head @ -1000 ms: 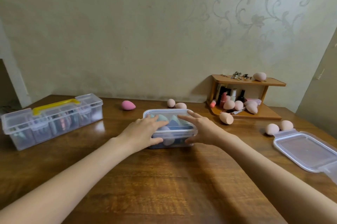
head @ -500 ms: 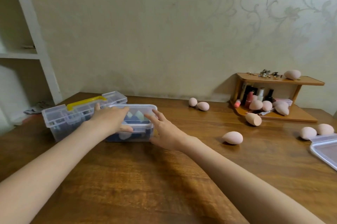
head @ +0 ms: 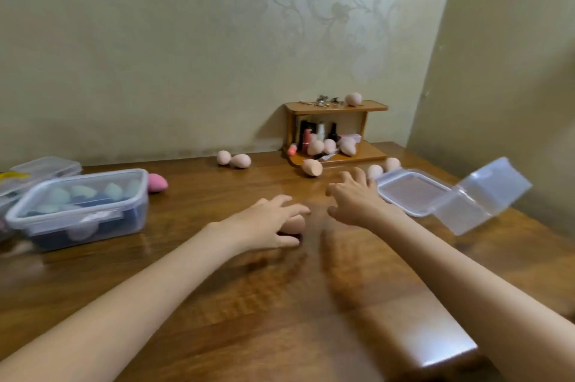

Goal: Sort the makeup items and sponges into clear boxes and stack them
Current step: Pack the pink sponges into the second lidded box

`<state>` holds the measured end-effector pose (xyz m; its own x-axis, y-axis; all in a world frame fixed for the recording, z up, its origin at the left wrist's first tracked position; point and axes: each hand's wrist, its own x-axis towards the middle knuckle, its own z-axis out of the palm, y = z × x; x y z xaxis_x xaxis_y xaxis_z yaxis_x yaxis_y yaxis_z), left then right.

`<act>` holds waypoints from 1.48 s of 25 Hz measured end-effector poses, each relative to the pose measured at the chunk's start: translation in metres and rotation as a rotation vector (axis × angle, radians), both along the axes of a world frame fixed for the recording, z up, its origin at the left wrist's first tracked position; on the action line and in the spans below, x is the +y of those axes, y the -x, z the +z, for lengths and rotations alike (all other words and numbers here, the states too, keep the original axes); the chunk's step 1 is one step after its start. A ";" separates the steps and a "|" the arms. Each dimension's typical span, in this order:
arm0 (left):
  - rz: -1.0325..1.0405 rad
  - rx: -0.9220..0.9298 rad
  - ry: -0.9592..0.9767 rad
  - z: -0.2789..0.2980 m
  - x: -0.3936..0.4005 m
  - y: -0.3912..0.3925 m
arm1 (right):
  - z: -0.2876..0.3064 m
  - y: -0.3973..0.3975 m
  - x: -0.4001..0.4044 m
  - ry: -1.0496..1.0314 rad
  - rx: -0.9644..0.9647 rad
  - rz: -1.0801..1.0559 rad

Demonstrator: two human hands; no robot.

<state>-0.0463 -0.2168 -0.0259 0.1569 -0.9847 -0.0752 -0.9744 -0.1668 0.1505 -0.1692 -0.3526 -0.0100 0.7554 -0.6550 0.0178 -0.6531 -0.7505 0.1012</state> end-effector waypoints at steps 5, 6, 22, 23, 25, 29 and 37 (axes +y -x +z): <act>0.002 -0.100 -0.050 -0.004 -0.042 0.019 | 0.008 0.077 -0.047 0.217 0.378 -0.191; 0.010 -0.115 -0.046 -0.002 -0.046 0.022 | 0.012 0.082 -0.054 0.229 0.447 -0.236; 0.216 0.197 0.460 0.012 -0.042 0.025 | 0.024 0.043 0.009 0.105 0.026 0.023; 0.238 0.284 0.540 0.013 -0.039 0.022 | 0.024 0.035 0.018 0.055 -0.037 0.047; 0.312 0.461 0.703 0.016 -0.033 0.014 | 0.019 0.018 0.032 -0.086 -0.169 0.064; 0.392 0.602 0.821 0.019 -0.013 -0.006 | -0.002 -0.028 0.053 -0.392 -0.394 0.162; 0.475 0.472 0.717 0.010 0.033 -0.060 | 0.005 -0.087 0.066 -1.227 -0.622 0.219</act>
